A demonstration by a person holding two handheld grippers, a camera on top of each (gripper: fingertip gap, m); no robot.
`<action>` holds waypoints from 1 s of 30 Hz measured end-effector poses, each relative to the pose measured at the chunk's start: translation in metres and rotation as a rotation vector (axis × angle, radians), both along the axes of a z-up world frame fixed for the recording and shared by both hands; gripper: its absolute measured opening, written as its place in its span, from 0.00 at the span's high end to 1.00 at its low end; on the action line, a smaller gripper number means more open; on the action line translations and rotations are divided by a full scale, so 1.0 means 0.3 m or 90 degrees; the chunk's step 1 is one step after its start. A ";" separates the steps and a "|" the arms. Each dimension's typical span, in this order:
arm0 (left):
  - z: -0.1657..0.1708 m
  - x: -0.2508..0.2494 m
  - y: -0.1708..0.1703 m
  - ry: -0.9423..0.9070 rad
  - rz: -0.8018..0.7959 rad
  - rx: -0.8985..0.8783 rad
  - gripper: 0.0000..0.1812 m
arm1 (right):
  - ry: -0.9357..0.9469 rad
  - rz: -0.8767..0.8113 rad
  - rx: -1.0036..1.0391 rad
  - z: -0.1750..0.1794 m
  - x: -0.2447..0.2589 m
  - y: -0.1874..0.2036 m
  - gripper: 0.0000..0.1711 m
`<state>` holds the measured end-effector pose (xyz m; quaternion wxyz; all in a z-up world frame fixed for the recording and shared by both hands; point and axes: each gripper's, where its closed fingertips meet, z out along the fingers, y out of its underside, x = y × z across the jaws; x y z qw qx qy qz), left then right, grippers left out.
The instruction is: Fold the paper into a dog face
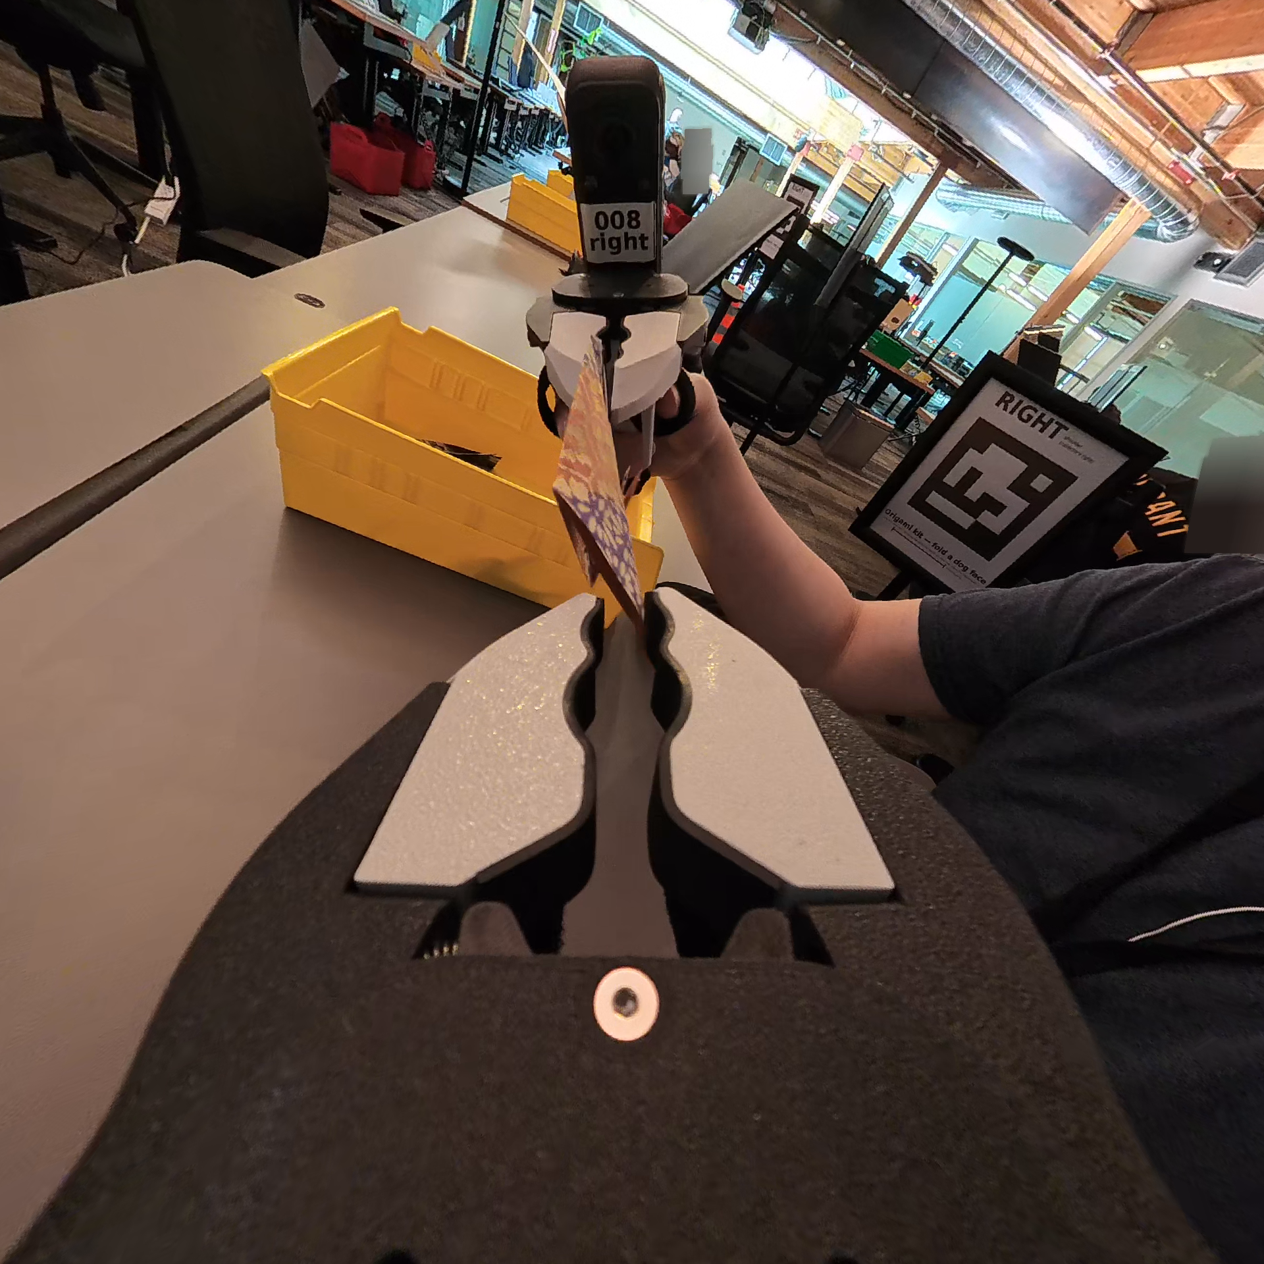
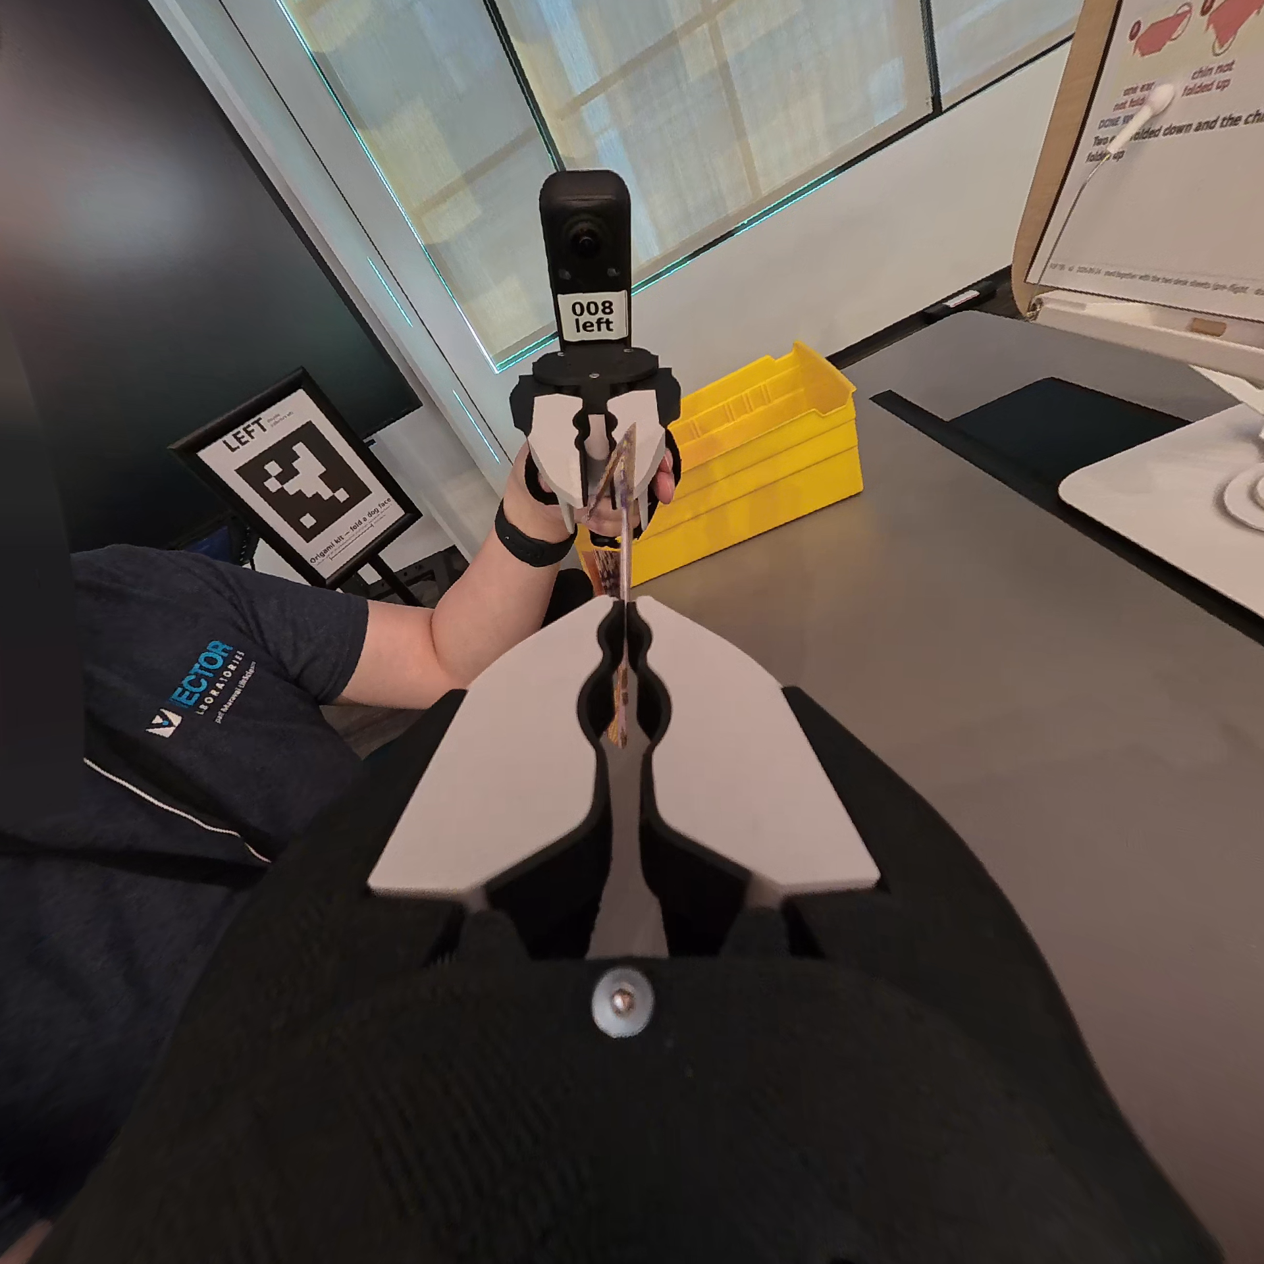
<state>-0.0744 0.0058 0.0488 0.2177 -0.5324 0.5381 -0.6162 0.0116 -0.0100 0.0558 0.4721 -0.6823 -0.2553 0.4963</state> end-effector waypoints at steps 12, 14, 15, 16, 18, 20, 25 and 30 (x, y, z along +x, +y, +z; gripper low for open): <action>0.003 -0.003 0.014 -0.004 0.012 0.006 0.95 | 0.011 -0.004 0.008 0.021 0.023 -0.013 0.99; 0.004 -0.004 0.026 -0.009 0.024 0.014 0.94 | 0.009 -0.001 0.010 0.022 0.020 -0.016 0.99; 0.009 -0.005 0.032 -0.014 0.031 0.015 0.94 | 0.008 0.002 0.010 0.022 0.017 -0.018 0.99; 0.016 -0.007 0.036 -0.021 0.034 0.015 0.93 | 0.008 0.004 0.011 0.023 0.015 -0.019 0.99; 0.031 -0.015 0.038 -0.034 0.037 0.015 0.93 | 0.004 0.004 0.011 0.022 0.012 -0.021 0.99; 0.040 -0.023 0.041 -0.039 0.041 0.021 0.92 | 0.002 0.005 0.011 0.023 0.011 -0.023 0.99; 0.064 -0.044 0.043 -0.053 0.046 0.026 0.92 | 0.001 -0.002 0.010 0.029 0.021 -0.027 0.99; 0.081 -0.060 0.053 -0.063 0.055 0.029 0.93 | 0.003 -0.009 0.011 0.032 0.030 -0.025 0.99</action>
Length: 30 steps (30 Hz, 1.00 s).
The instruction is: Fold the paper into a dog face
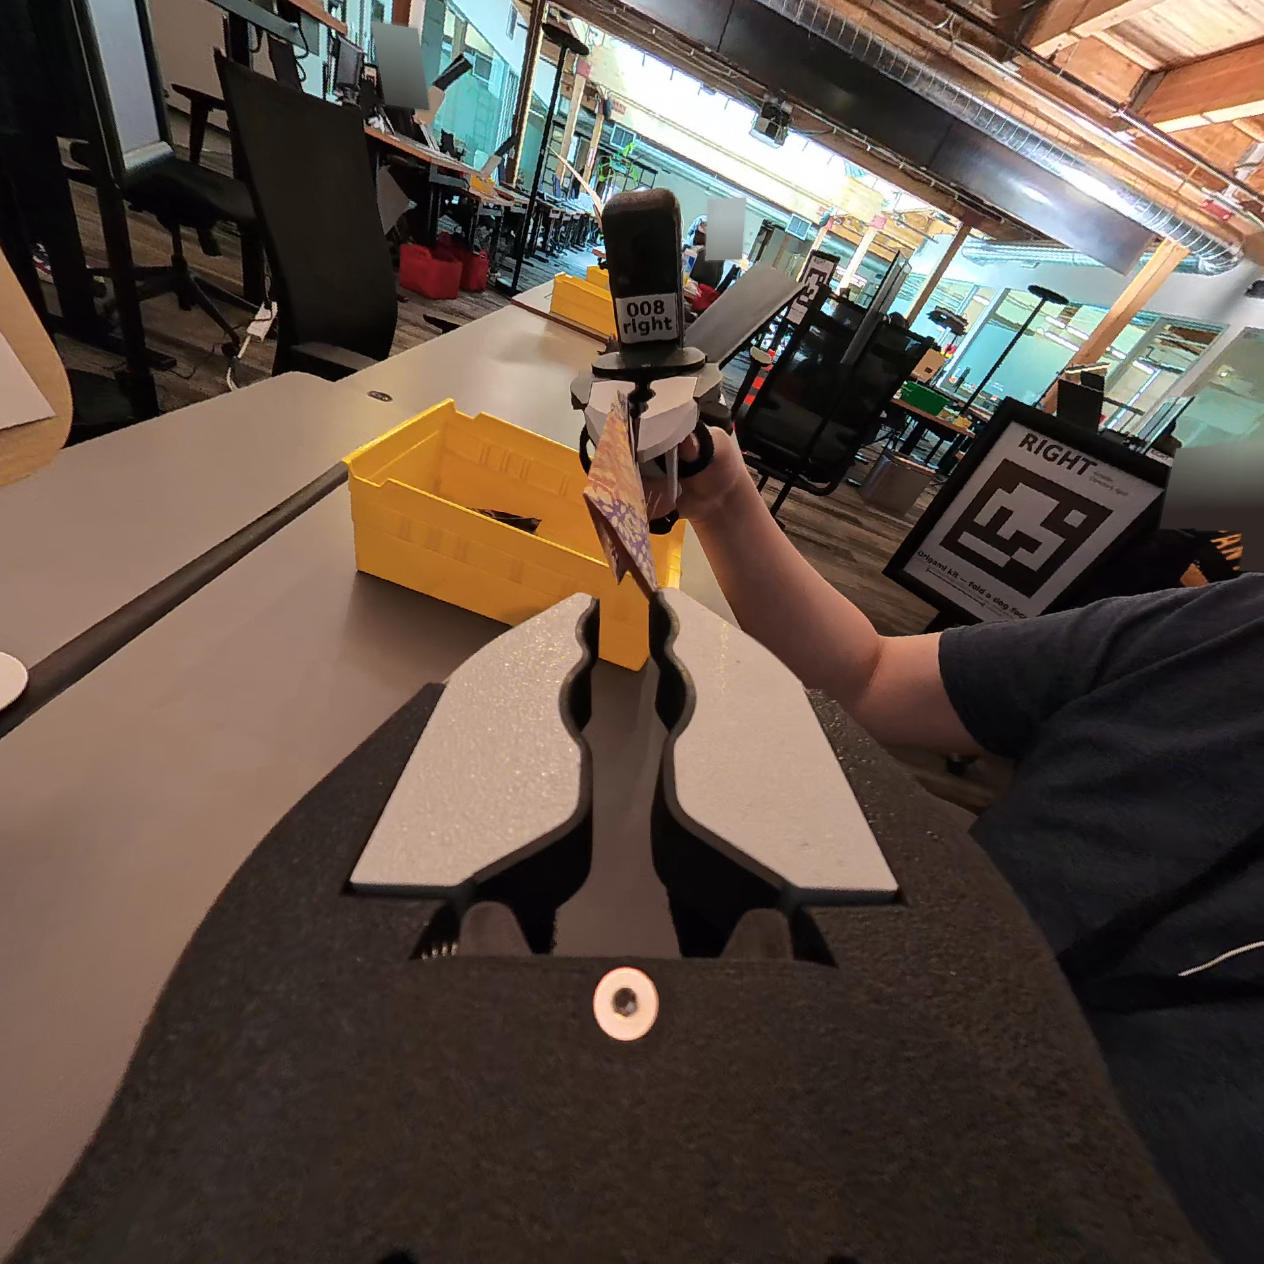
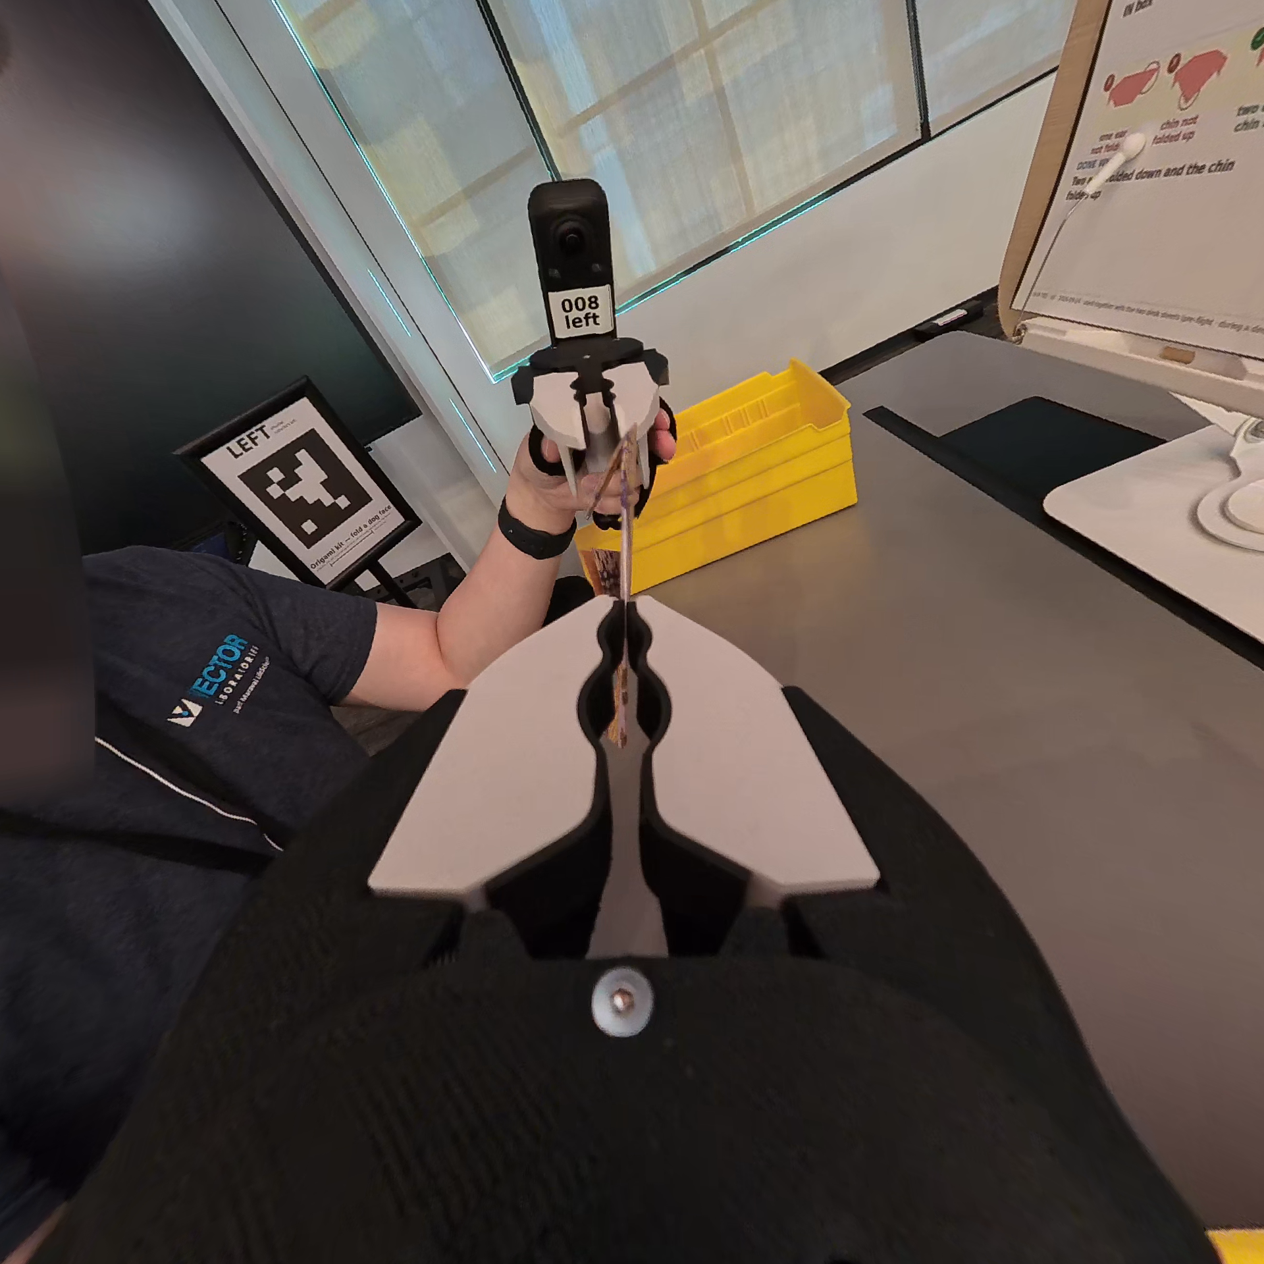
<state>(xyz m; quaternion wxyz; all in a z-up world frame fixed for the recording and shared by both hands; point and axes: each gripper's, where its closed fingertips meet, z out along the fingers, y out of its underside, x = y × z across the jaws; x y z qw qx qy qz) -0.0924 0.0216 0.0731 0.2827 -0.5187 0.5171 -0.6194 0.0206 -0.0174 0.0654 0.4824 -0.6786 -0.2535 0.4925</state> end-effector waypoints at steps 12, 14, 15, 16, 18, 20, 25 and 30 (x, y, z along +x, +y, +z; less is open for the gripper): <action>0.013 -0.005 -0.006 -0.008 0.002 0.003 0.93 | 0.008 -0.004 0.003 0.008 0.006 -0.003 0.99; 0.012 -0.005 -0.008 -0.007 0.001 0.004 0.93 | 0.011 -0.006 0.003 0.010 0.009 -0.003 0.99; 0.012 -0.004 -0.008 -0.006 0.001 0.004 0.93 | 0.012 -0.007 0.002 0.010 0.011 -0.002 0.99; 0.011 -0.004 -0.009 -0.005 0.000 0.005 0.93 | 0.013 -0.009 0.000 0.008 0.013 0.000 0.99; 0.006 -0.002 -0.007 -0.002 0.001 0.005 0.93 | 0.020 -0.010 -0.007 0.006 0.014 0.005 0.99; -0.010 0.008 0.012 0.011 0.025 0.013 0.93 | 0.037 -0.002 -0.019 0.007 0.008 0.006 0.99; 0.005 0.039 0.024 -0.034 0.046 -0.002 0.78 | 0.042 0.027 -0.023 -0.001 -0.037 0.008 0.99; -0.047 0.076 -0.025 0.007 -0.002 -0.004 0.80 | 0.005 0.044 -0.027 -0.036 -0.086 0.015 0.99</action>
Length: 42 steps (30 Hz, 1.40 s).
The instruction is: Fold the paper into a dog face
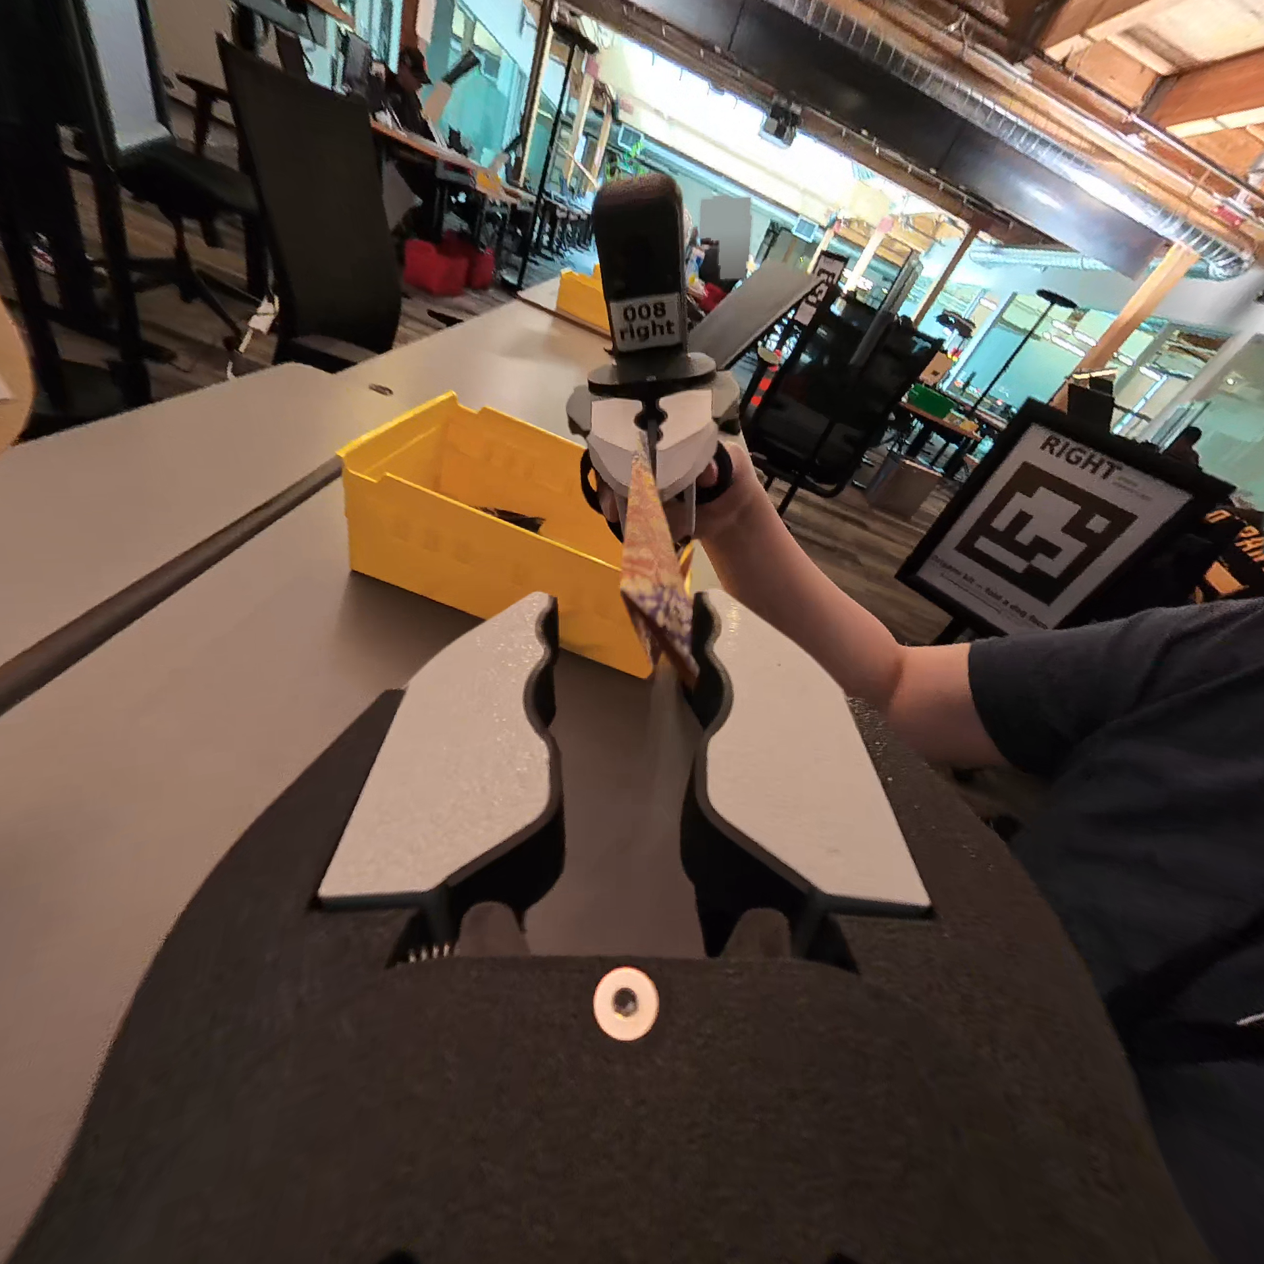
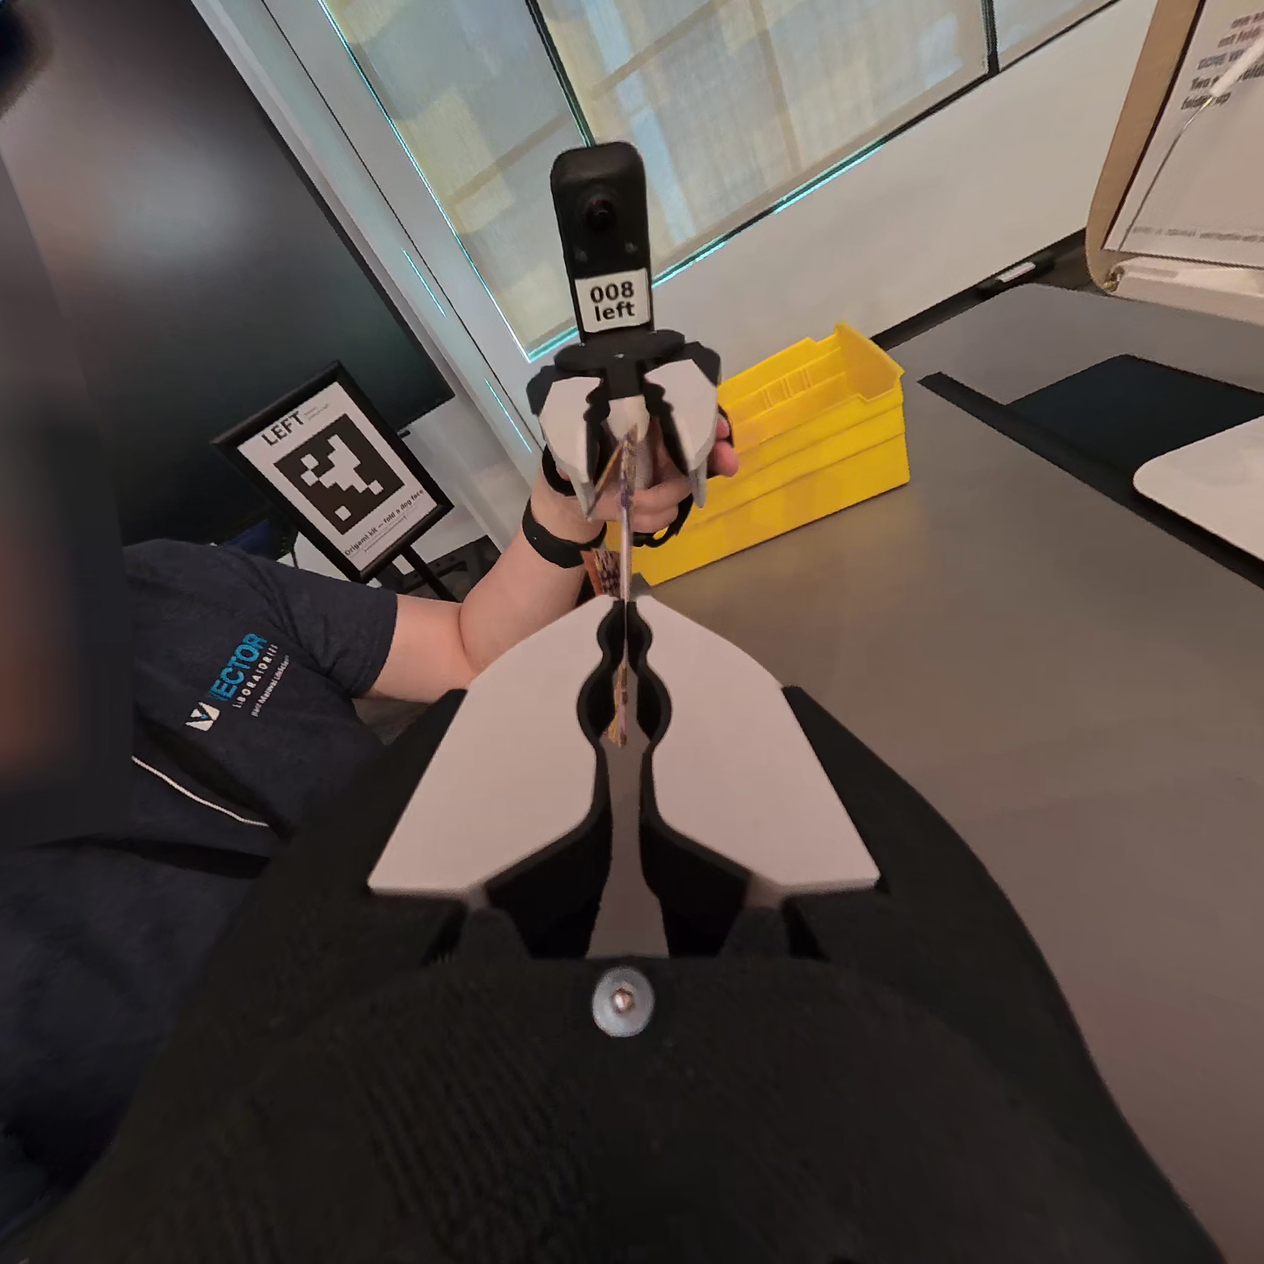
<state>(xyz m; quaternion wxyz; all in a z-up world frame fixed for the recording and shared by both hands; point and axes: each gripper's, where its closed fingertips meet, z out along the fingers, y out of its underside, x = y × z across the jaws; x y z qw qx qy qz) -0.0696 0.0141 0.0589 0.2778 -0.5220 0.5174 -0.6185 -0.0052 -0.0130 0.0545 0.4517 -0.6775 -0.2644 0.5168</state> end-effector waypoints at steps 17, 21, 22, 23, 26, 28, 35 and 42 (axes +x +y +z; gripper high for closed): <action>-0.030 -0.012 0.029 0.028 -0.001 -0.035 0.99 | -0.017 -0.006 0.020 -0.034 -0.036 0.032 0.99; -0.087 -0.017 0.099 0.085 0.065 -0.008 0.88 | -0.018 -0.048 -0.040 -0.075 -0.001 0.072 0.99; -0.099 -0.021 0.122 0.093 0.086 0.016 0.88 | -0.017 -0.065 -0.052 -0.085 0.012 0.085 0.99; -0.111 -0.025 0.145 0.105 0.111 0.049 0.88 | -0.022 -0.081 -0.060 -0.095 0.025 0.096 0.99; -0.142 -0.047 0.242 0.161 0.230 0.189 0.89 | -0.044 -0.103 -0.070 -0.114 0.050 0.107 0.99; -0.157 -0.100 0.361 0.238 0.388 0.363 0.92 | -0.095 -0.148 -0.074 -0.140 0.082 0.124 0.99; -0.177 -0.176 0.471 0.412 0.556 0.691 0.98 | -0.144 -0.185 -0.068 -0.150 0.119 0.125 0.99; -0.199 -0.144 0.449 0.410 0.531 0.678 0.97 | -0.145 -0.183 -0.062 -0.145 0.118 0.121 0.99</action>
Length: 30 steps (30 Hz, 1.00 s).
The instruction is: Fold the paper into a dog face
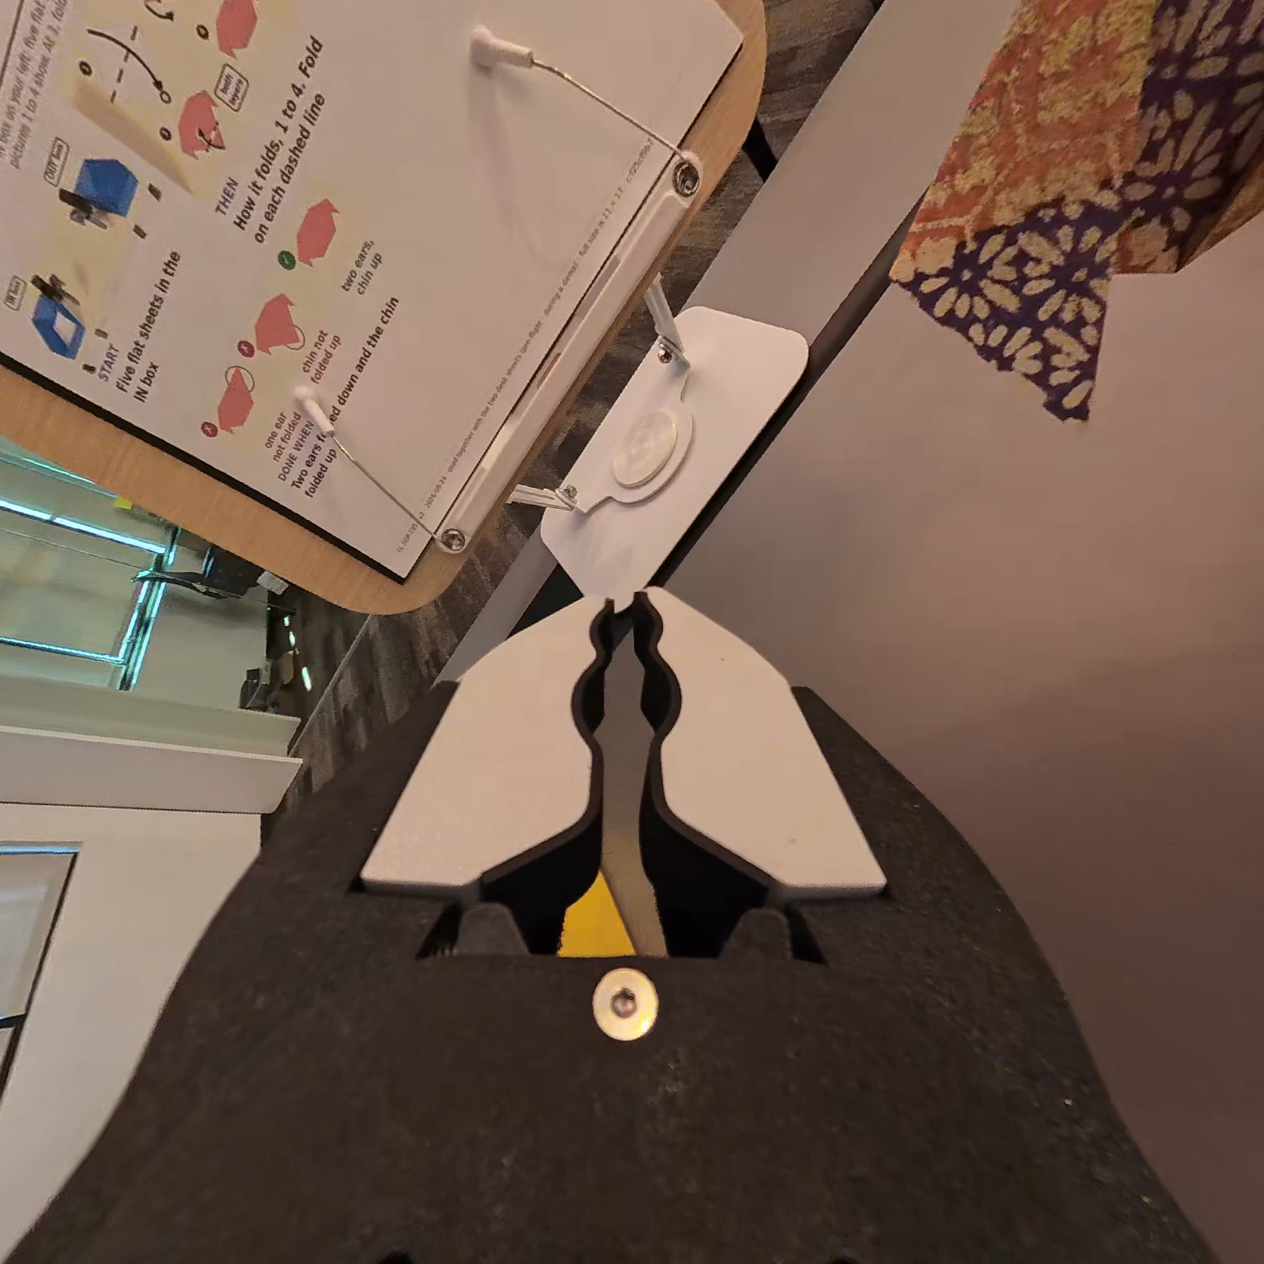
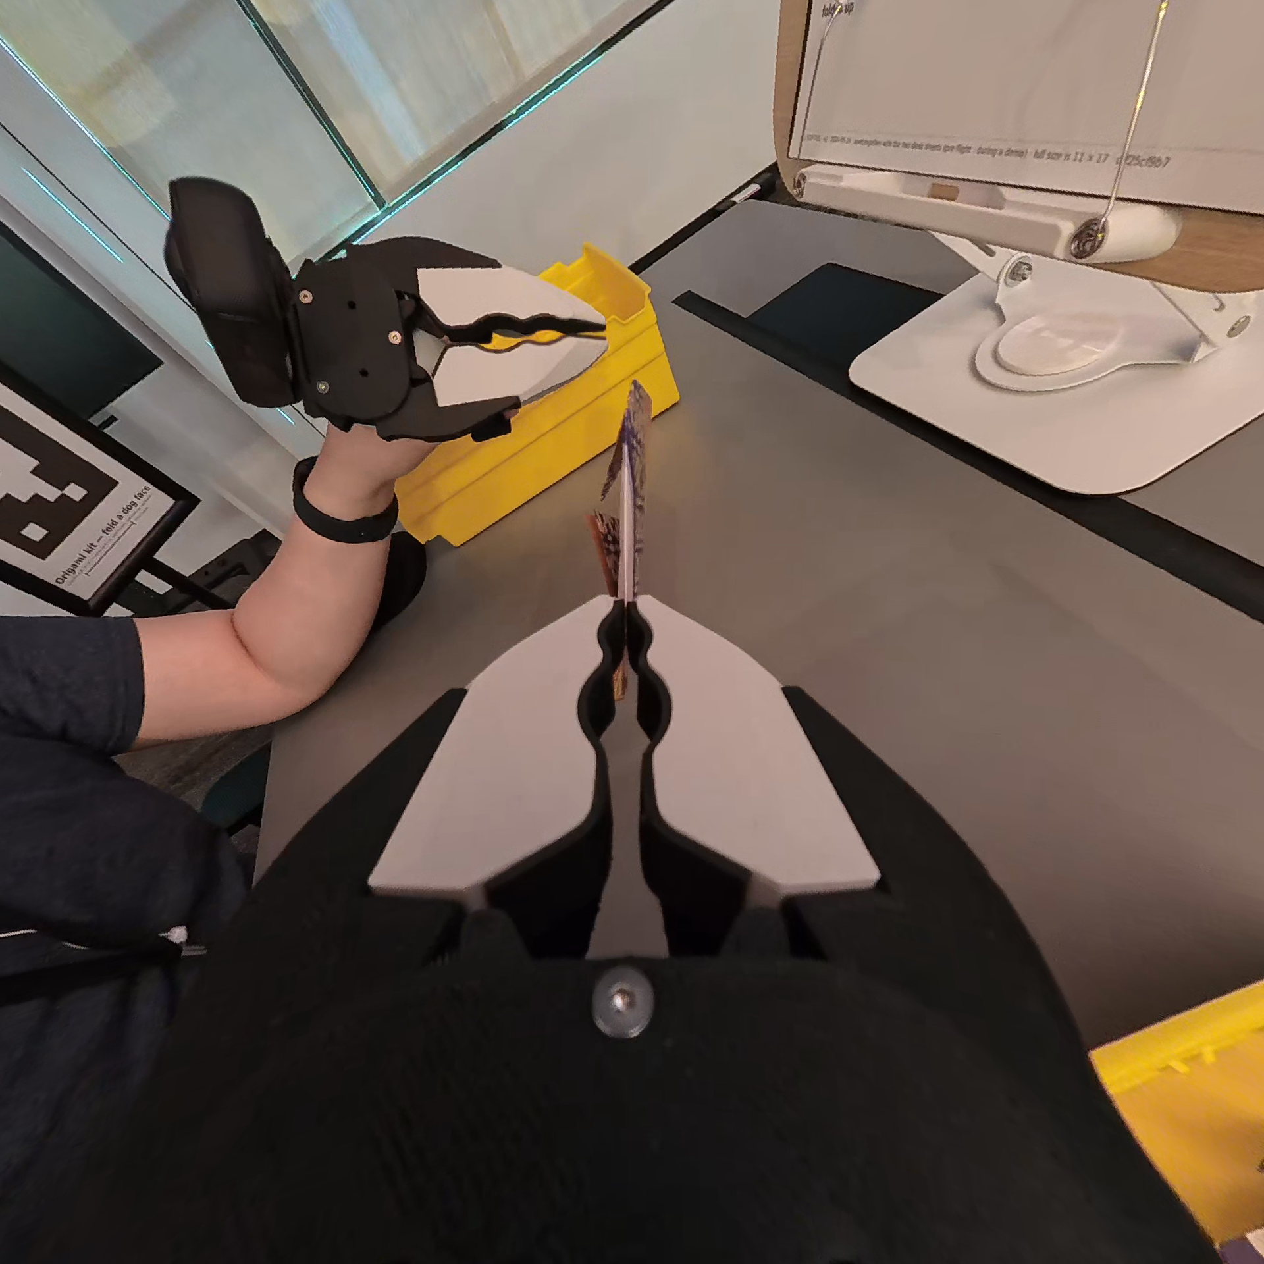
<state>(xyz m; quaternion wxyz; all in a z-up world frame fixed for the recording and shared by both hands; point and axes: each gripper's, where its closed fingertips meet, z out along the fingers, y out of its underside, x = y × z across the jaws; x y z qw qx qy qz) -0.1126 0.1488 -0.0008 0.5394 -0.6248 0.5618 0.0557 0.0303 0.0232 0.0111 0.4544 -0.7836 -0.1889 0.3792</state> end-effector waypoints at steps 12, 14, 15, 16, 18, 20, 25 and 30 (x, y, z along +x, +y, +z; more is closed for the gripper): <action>0.134 0.108 -0.392 -0.321 -0.478 -0.555 0.75 | 0.092 0.192 0.073 0.116 -0.127 -0.128 0.99; 0.148 0.107 -0.425 -0.330 -0.515 -0.586 0.72 | 0.082 0.204 0.079 0.117 -0.142 -0.138 0.99; 0.157 0.108 -0.440 -0.336 -0.534 -0.598 0.73 | 0.077 0.210 0.079 0.115 -0.150 -0.141 0.99; 0.165 0.110 -0.455 -0.340 -0.551 -0.607 0.77 | 0.075 0.219 0.081 0.113 -0.159 -0.146 0.99; 0.166 0.112 -0.476 -0.334 -0.572 -0.622 0.94 | 0.075 0.234 0.086 0.111 -0.173 -0.152 0.99; 0.161 0.116 -0.472 -0.334 -0.569 -0.624 1.00 | 0.078 0.227 0.081 0.103 -0.170 -0.141 0.99; 0.127 0.115 -0.406 -0.330 -0.490 -0.621 0.89 | 0.118 0.201 0.033 0.063 -0.153 -0.096 0.99; 0.195 0.050 -0.327 -0.402 -0.438 -0.590 0.80 | 0.156 0.200 0.058 0.133 -0.119 -0.122 0.99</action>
